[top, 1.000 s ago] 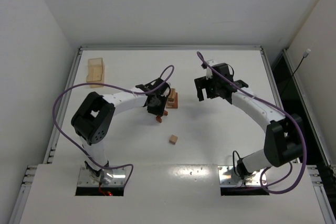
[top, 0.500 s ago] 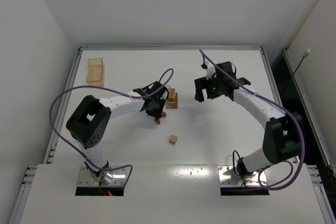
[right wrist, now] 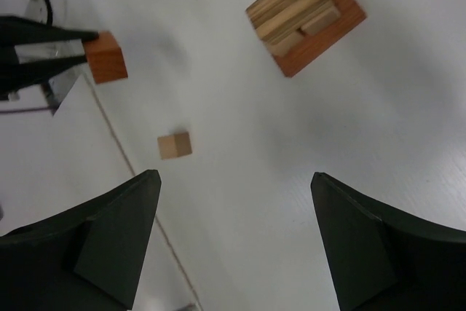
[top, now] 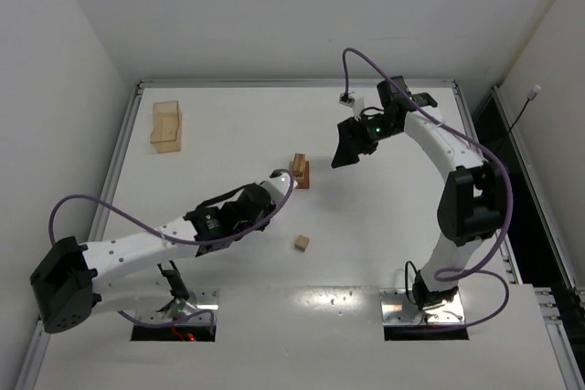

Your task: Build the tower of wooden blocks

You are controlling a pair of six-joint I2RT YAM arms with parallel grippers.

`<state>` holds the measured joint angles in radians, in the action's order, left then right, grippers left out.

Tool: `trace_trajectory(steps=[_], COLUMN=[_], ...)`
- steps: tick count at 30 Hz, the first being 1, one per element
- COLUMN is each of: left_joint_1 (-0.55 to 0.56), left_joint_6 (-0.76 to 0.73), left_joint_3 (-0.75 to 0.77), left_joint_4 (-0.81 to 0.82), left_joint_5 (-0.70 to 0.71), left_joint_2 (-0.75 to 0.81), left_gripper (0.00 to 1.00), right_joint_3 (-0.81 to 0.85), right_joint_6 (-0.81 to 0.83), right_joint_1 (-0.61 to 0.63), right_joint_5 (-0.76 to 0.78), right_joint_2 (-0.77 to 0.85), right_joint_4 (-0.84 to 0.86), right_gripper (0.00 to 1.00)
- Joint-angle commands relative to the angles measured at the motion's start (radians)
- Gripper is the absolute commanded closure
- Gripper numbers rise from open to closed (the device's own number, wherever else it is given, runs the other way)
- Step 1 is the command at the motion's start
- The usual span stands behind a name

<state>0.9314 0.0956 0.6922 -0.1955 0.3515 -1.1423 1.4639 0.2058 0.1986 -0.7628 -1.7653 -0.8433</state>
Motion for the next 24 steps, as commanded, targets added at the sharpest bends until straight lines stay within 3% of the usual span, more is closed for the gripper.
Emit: trace_trajectory(steps=[1, 5, 11, 17, 24], left_joint_1=[0.069, 0.132, 0.171, 0.221, 0.305], left_joint_6=[-0.195, -0.350, -0.634, -0.772, -1.031], left_joint_3=[-0.091, -0.149, -0.266, -0.301, -0.388], left_joint_4=[0.139, 0.220, 0.465, 0.588, 0.859], left_joint_5=[0.142, 0.167, 0.190, 0.170, 0.179], left_joint_2=[0.101, 0.128, 0.183, 0.184, 0.174], left_gripper=[1.00, 1.00, 1.00, 1.00, 1.00], right_joint_3=[0.099, 0.197, 0.334, 0.262, 0.305], right_joint_6=[0.170, 0.227, 0.348, 0.360, 0.406], right_joint_1=[0.001, 0.025, 0.073, 0.151, 0.196], right_joint_5=[-0.130, -0.081, -0.018, 0.180, 0.174], right_joint_2=[-0.011, -0.022, -0.075, -0.016, -0.055], right_joint_4=[-0.212, -0.296, -0.480, -0.390, -0.444], right_gripper=[0.19, 0.24, 0.31, 0.32, 0.33])
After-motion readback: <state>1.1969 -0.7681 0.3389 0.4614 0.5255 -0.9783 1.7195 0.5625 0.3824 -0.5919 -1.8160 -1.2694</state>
